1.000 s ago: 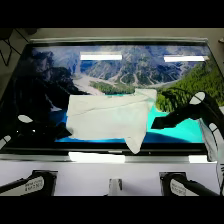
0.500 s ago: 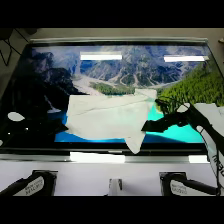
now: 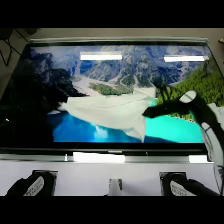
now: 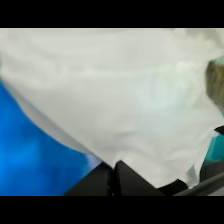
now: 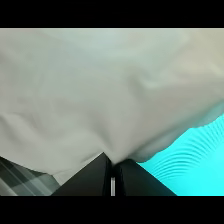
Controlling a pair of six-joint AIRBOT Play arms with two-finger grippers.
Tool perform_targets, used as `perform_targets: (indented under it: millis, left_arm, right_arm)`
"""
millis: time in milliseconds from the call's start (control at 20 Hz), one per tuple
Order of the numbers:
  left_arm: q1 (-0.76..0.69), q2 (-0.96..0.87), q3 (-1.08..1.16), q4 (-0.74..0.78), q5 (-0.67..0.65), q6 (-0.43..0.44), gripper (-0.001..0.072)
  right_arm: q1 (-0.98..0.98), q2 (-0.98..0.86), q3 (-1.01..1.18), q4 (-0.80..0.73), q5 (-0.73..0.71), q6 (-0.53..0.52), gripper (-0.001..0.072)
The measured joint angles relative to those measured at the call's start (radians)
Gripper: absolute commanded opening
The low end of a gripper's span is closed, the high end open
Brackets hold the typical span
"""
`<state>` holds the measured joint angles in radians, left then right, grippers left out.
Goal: Fold the shirts.
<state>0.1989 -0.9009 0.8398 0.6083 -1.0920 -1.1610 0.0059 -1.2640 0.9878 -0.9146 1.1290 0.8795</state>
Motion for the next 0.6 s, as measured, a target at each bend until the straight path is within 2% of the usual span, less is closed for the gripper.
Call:
perform_targets:
  millis: [150,300,450,600]
  left_arm:
    - [0.000,0.069,0.253,-0.143,0.099,0.060,0.0031]
    - [0.000,0.113,0.552,-0.212,0.195,0.084,0.0031]
    - [0.000,0.143,0.773,-0.241,0.241,0.095,0.0031]
    - [0.000,0.170,0.873,-0.252,0.255,0.092,0.0031]
  right_arm:
    - [0.000,0.149,0.281,-0.051,0.024,-0.071,0.0027]
    - [0.002,0.310,0.571,-0.115,-0.007,-0.095,0.0027]
    - [0.002,0.467,0.747,-0.173,-0.060,-0.067,0.0028]
    - [0.002,0.568,0.814,-0.222,-0.074,0.006,0.0028]
